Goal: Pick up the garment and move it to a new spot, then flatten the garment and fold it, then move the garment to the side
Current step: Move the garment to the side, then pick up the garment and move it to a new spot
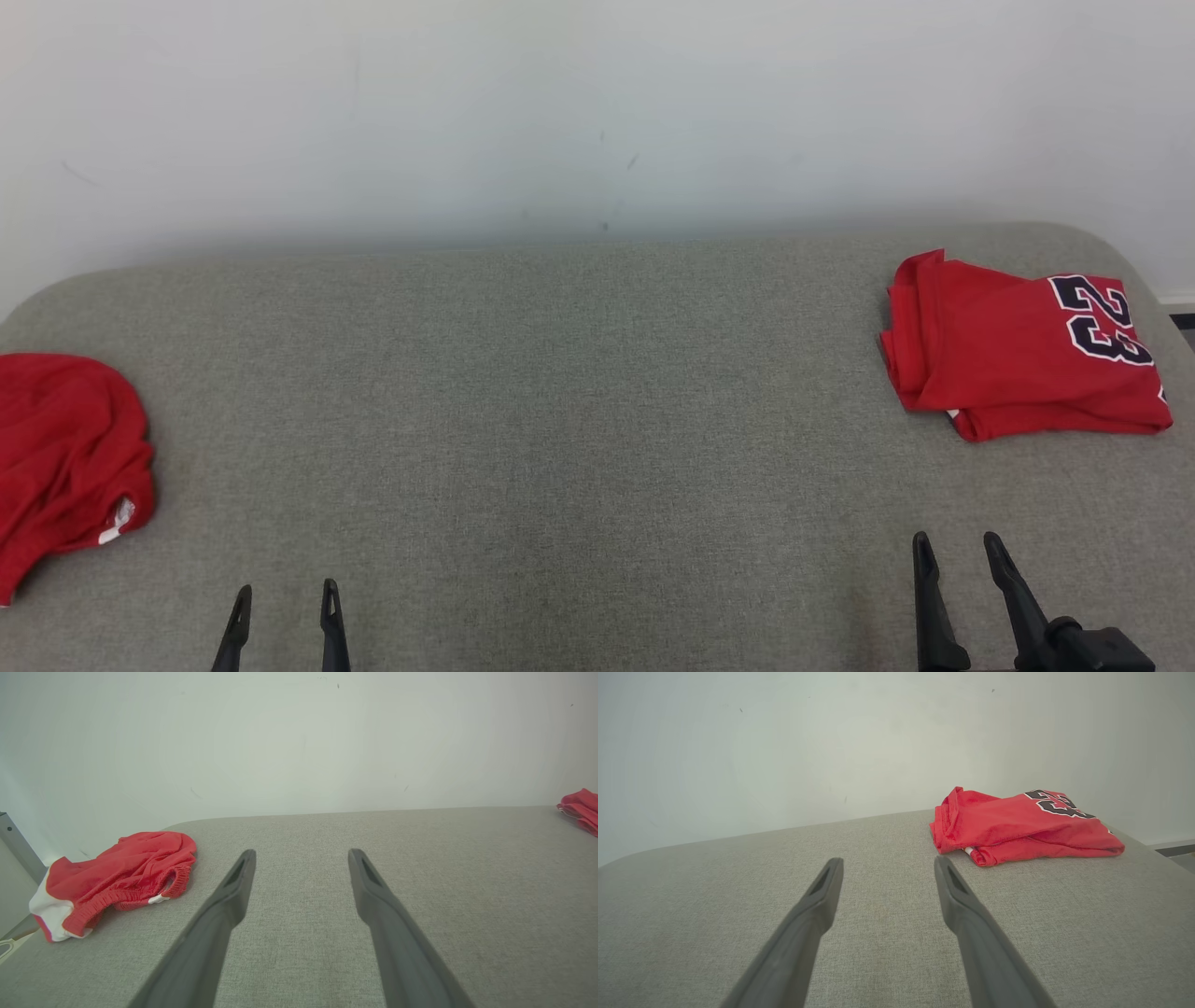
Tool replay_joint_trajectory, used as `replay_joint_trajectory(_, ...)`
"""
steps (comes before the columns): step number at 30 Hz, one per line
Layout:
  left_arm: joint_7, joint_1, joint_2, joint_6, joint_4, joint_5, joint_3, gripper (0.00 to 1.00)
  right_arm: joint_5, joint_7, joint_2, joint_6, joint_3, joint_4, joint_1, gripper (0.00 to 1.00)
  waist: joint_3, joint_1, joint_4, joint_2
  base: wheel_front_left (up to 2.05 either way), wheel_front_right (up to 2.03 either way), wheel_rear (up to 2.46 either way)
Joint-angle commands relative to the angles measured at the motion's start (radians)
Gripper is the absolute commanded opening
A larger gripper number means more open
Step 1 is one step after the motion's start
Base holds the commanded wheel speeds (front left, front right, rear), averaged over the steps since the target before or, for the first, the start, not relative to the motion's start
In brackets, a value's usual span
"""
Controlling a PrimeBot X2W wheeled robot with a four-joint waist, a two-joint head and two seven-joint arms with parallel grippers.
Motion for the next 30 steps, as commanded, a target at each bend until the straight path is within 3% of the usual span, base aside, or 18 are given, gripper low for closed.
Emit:
replay_joint_trajectory(1,-0.003,0.018,0.000,0.003,-0.004,-0.002,0.000,1.00,-0.003,0.000,0.002,0.000,0.000,-0.001,0.001,1.00,0.002,0.0001,-0.001,0.0000,0.00,0.00,0.00)
replay_joint_trajectory(15,-0.003,0.019,0.000,0.005,-0.004,-0.005,0.010,1.00,0.005,0.000,0.001,0.000,0.000,0.006,0.009,1.00,0.003,0.0001,0.036,0.0000,0.00,0.00,0.00)
replay_joint_trajectory(30,-0.003,-0.024,0.000,-0.005,0.027,-0.014,0.033,1.00,0.007,0.000,0.001,0.000,0.016,0.011,0.006,1.00,0.018,0.0001,0.232,0.0000,0.00,0.00,0.00)
